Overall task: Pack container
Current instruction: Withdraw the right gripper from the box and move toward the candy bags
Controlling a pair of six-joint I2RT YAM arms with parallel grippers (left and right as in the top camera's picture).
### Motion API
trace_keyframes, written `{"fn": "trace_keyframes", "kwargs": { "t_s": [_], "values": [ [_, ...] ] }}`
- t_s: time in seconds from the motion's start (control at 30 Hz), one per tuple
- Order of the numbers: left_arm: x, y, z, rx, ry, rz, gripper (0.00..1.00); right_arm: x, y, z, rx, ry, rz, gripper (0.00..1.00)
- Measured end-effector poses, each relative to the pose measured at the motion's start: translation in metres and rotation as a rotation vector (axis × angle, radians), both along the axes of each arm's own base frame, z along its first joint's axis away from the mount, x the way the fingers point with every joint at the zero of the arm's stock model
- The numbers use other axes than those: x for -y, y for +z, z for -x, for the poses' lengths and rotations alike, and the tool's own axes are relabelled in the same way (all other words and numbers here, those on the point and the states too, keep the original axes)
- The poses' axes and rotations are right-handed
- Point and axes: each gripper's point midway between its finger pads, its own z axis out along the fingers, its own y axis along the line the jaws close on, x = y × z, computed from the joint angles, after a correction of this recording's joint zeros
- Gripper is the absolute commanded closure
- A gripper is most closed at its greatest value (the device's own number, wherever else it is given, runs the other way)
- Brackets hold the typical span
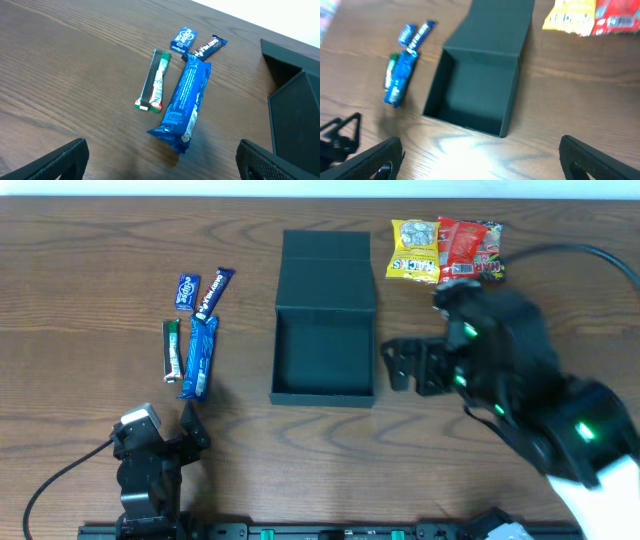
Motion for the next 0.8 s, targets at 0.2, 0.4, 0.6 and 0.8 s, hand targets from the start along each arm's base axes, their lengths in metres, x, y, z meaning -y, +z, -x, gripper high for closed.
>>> {"fn": "trace_keyframes", "kwargs": {
  "t_s": [0.2,0.4,0.6,0.8],
  "values": [
    [0.000,0.000,0.000,0.000,0.000,0.000,0.05,0.011,0.019,0.021,0.059,0.001,-0.031,0.01],
    [0.000,0.000,0.000,0.000,0.000,0.000,0.05,0.015,0.019,0.029,0.055,0.003,-0.027,0.01],
    [0.000,0.000,0.000,0.000,0.000,0.000,0.05,0.016,0.015,0.028,0.040,-0.002,-0.015,0.00],
    [0.002,0.000,0.000,0.002,-0.007,0.017,0.05,0.014,0.007,0.015,0.021,-0.019,0.015,0.01]
  ]
}}
